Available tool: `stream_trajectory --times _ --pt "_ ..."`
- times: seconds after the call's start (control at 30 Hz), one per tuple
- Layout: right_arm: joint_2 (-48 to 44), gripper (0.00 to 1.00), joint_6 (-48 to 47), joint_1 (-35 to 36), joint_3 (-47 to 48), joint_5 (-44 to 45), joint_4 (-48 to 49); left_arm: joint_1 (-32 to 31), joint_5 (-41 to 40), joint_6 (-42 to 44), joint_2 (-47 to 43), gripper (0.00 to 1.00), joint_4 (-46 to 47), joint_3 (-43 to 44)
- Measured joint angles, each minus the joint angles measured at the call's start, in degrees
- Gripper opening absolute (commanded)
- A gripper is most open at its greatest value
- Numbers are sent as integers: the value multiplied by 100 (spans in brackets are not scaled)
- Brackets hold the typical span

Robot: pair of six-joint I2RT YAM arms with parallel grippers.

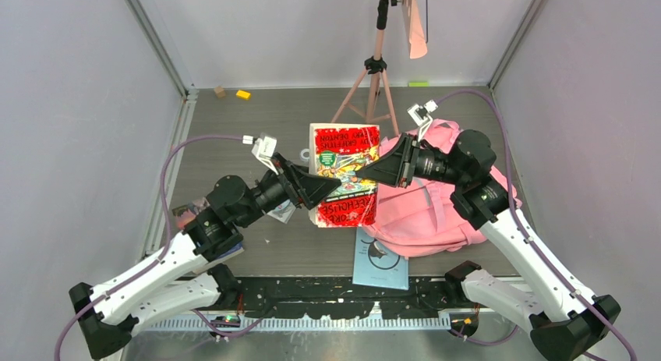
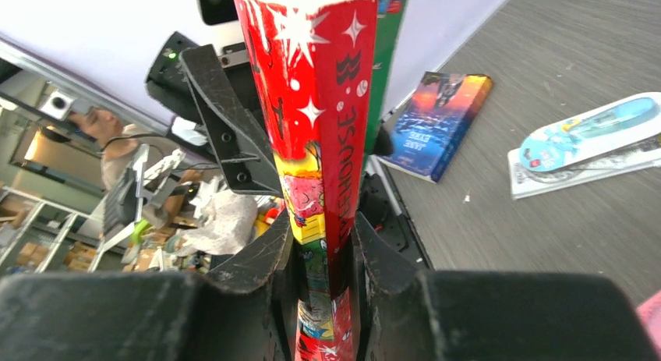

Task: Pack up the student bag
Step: Pick up the book from the center of the board.

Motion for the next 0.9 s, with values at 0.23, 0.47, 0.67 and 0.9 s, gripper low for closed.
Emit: stream_trajectory --times 0.23,0.47,0.67,0.9 --pt "-7 25 -354 26 0 350 -511 -2 177 -262 -57 5 269 -192" --pt "-2 79 -356 42 0 645 -614 13 328 -302 -153 0 592 -365" --pt "-2 91 -326 -2 4 844 -511 70 479 -278 -280 0 750 -662" --pt "2 99 -146 -2 4 682 2 70 809 -286 -367 0 1237 -769"
